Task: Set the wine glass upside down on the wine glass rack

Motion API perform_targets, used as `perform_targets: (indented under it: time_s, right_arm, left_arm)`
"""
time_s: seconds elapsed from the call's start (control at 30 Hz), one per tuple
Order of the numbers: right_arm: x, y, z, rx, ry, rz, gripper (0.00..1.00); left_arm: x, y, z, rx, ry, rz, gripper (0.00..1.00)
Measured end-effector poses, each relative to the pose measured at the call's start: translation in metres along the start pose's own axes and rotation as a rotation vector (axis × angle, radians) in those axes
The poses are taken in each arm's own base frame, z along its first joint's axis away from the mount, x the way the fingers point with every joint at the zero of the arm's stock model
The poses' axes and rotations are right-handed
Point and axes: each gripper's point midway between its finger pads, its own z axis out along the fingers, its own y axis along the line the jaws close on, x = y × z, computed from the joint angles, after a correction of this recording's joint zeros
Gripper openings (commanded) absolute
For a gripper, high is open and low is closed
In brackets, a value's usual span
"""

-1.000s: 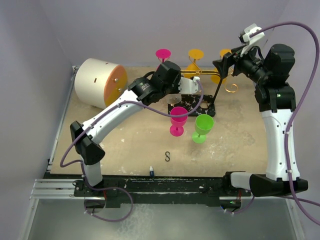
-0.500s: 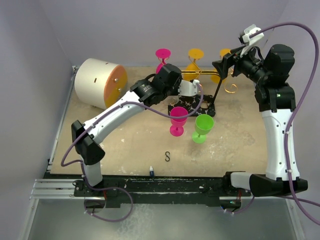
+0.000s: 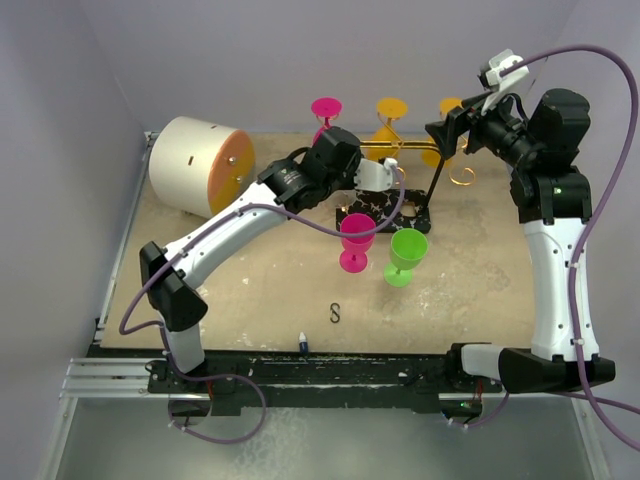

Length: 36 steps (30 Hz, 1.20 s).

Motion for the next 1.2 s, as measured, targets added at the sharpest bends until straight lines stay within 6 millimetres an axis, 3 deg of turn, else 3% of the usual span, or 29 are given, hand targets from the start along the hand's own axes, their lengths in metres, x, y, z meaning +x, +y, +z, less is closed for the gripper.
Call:
perform_targets:
  time_s: [0.4, 0.7, 1.2]
  right_arm:
    - [0.000, 0.001, -0.001, -0.009, -0.002, 0.001, 0.85]
    - [0.000, 0.002, -0.001, -0.015, -0.003, 0.001, 0.85]
    - [0.006, 0.000, 0.000, -0.010, 0.009, 0.008, 0.85]
  left_arm:
    - [0.013, 0.008, -0.001, -0.025, 0.036, -0.012, 0.00]
    - [0.020, 0.011, -0.019, -0.030, 0.037, -0.004, 0.00]
    - [0.028, 0.000, -0.038, 0.038, 0.032, 0.018, 0.00]
